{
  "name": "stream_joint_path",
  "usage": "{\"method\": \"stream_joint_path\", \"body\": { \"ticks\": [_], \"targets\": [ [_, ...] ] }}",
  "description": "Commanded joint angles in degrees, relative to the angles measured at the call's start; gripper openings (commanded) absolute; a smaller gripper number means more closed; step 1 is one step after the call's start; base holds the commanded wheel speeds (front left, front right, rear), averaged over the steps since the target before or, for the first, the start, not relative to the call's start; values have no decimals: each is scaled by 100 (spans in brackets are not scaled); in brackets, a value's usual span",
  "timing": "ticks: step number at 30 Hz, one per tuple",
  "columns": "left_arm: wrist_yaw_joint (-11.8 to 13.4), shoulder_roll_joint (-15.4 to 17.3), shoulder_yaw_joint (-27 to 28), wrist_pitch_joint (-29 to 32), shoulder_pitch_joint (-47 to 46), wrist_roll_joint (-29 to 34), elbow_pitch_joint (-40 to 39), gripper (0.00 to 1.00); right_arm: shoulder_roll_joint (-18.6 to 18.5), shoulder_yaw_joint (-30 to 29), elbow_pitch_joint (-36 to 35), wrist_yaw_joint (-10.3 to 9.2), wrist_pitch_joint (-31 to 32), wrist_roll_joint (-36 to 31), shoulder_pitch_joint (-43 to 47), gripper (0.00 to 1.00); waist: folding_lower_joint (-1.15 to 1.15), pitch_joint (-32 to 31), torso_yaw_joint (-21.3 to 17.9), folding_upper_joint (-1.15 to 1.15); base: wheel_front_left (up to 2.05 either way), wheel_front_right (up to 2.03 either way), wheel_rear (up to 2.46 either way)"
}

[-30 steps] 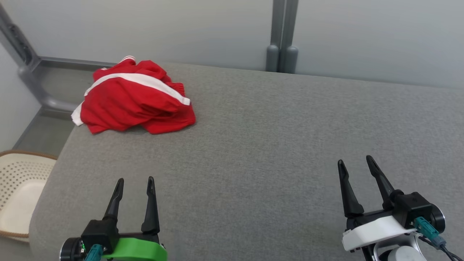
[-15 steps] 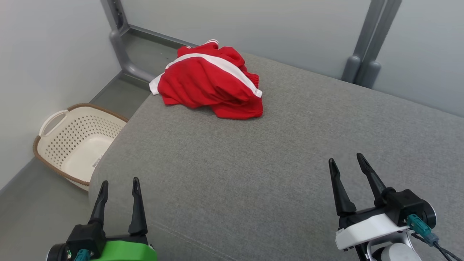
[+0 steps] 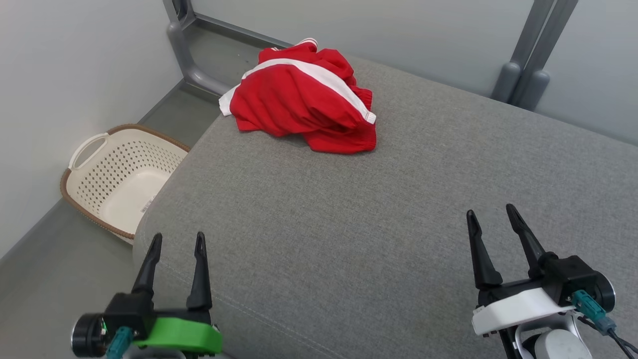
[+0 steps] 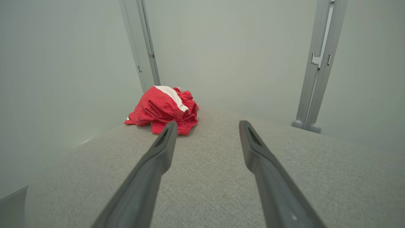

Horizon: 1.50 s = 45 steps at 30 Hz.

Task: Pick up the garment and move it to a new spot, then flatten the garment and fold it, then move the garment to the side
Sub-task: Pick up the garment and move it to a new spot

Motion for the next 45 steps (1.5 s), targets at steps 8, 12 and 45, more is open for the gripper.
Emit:
{"method": "stream_joint_path", "body": {
  "ticks": [8,12,45],
  "targets": [
    [-330,489,-26,-5,-1632,370,487,100,-24,-92,-124,2,-20,-282,-248,100,0,526,-586,0,0,0,0],
    [-537,846,-272,143,-2780,426,1125,100,-25,-119,-155,2,-20,-411,-392,100,0,842,-995,0,0,0,0],
    [-254,1075,-949,796,-5721,-314,5349,100,-22,-33,-435,1,-20,-696,-1133,100,0,2339,-2199,0,0,0,0]
  ]
}}
